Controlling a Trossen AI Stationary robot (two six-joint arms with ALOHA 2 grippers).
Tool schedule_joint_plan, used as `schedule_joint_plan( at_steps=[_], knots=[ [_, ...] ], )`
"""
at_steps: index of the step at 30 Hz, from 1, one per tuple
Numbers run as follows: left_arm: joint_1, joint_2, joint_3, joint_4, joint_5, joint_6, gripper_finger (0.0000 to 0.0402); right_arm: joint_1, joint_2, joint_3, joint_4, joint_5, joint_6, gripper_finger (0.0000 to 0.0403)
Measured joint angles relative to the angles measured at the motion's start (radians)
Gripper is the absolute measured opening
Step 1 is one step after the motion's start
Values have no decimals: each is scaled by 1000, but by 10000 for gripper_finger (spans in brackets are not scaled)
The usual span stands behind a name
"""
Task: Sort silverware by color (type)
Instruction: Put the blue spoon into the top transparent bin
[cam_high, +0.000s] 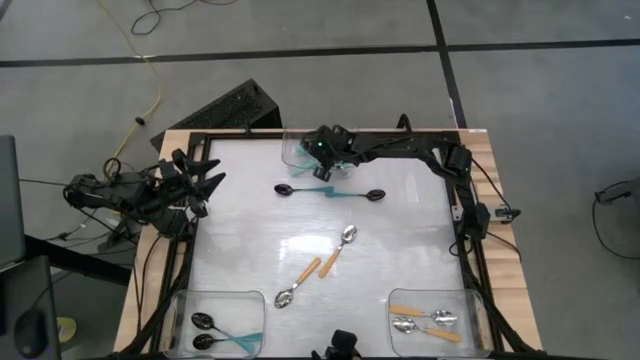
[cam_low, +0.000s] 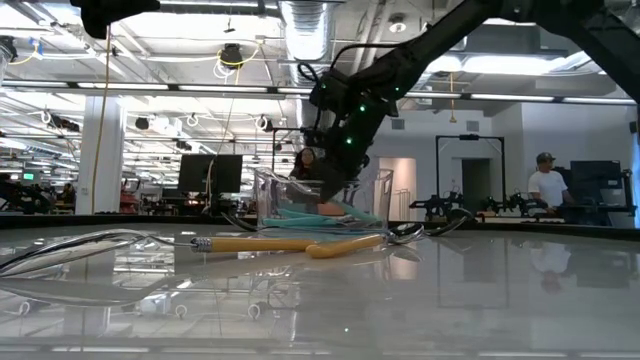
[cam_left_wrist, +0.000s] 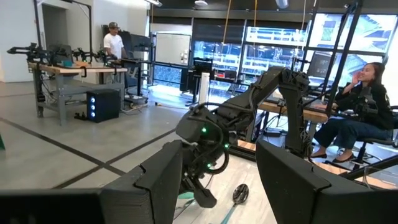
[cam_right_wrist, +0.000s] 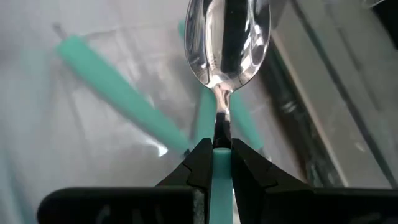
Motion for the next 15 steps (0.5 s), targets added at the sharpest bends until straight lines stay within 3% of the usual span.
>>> schedule_joint_plan(
  at_steps=[15],
  knots=[
    [0,0,0,0,0,-2,190,-10,4,-3,-11,0,7,80]
  ],
)
